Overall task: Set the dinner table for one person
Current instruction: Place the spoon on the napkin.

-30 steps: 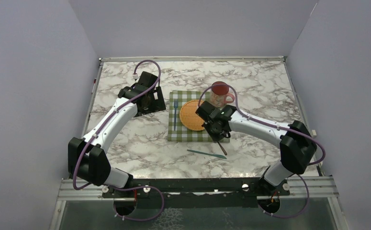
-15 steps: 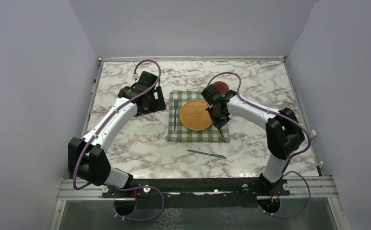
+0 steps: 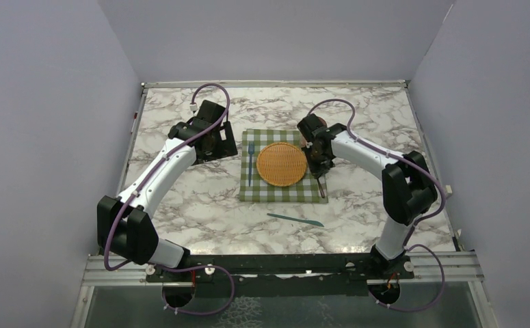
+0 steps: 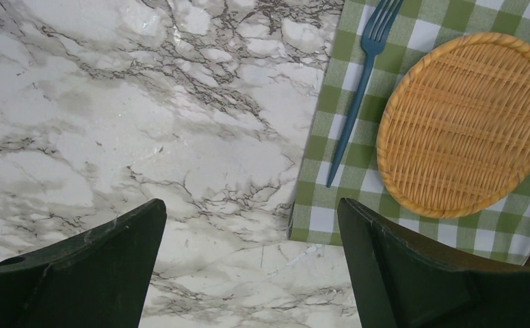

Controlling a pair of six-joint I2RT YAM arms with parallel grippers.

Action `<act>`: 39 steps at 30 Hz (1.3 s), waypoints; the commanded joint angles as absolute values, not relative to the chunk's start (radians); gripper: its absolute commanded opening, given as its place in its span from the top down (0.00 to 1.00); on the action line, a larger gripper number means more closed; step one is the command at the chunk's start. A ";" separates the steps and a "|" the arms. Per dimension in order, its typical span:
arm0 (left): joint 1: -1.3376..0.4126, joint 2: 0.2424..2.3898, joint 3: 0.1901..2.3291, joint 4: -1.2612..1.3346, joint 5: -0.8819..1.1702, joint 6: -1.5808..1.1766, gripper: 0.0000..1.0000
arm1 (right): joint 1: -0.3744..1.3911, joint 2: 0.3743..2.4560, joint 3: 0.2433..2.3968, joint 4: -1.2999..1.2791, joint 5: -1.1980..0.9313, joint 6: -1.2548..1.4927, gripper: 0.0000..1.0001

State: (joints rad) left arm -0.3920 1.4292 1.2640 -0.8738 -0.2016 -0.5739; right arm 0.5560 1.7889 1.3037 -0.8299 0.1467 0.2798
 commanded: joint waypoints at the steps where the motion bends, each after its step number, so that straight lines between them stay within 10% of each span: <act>1: -0.385 1.435 1.307 -0.871 -0.186 -0.560 0.01 | 0.560 1.818 1.342 -0.802 0.129 0.289 0.99; 39: -0.385 1.454 1.330 -0.902 -0.187 -0.552 0.01 | 0.500 1.868 1.346 -0.758 0.088 0.479 0.99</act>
